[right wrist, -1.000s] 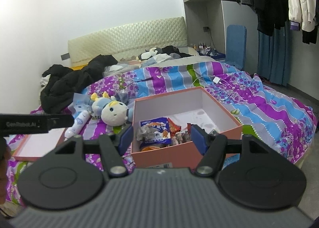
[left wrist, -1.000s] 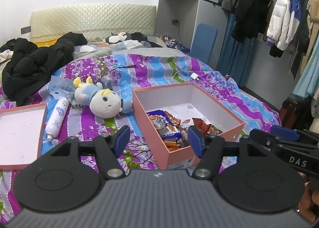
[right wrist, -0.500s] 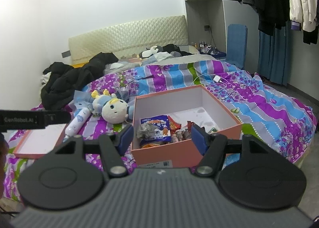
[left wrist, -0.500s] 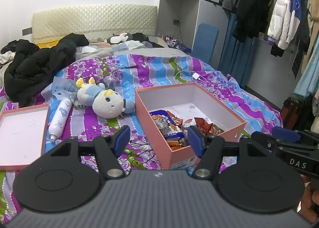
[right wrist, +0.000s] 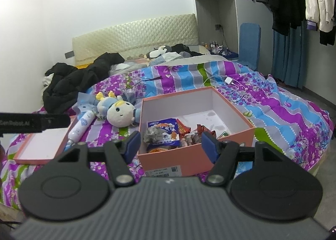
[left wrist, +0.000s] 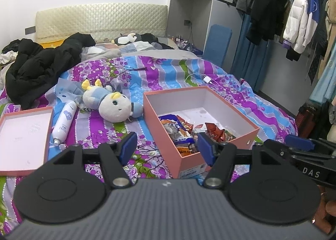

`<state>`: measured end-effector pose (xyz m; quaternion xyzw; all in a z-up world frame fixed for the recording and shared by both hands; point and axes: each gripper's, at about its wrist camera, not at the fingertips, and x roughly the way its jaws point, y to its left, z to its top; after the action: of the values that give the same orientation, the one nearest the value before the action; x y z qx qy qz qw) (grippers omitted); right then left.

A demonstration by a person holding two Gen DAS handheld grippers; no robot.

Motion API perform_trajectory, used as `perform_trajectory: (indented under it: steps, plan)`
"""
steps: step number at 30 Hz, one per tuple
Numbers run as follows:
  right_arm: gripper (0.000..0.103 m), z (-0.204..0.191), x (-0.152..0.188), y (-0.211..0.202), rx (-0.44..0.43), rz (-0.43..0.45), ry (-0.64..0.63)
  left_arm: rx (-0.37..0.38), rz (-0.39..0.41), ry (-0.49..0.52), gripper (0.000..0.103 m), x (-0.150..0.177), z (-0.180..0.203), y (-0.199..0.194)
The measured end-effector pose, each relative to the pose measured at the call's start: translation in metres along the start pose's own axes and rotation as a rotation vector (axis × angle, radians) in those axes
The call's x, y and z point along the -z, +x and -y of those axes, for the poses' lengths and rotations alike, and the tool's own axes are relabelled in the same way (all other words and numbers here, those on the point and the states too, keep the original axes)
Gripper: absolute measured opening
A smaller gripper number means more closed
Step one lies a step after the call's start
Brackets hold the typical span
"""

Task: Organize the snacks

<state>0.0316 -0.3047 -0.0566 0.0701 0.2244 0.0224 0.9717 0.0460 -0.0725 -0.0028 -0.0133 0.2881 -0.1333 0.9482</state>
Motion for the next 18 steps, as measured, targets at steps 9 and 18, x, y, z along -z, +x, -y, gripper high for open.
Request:
perform_trajectory:
  steps: [9, 18]
  plan:
    - [0.067, 0.0013, -0.0006, -0.002, 0.014, 0.008, -0.008, 0.0, 0.004, -0.022, 0.083, -0.0019, -0.0051, 0.0015]
    - [0.103, 0.005, -0.0014, -0.0027, 0.057, 0.036, -0.013, 0.01, -0.014, -0.042, 0.096, -0.0004, -0.0102, 0.0064]
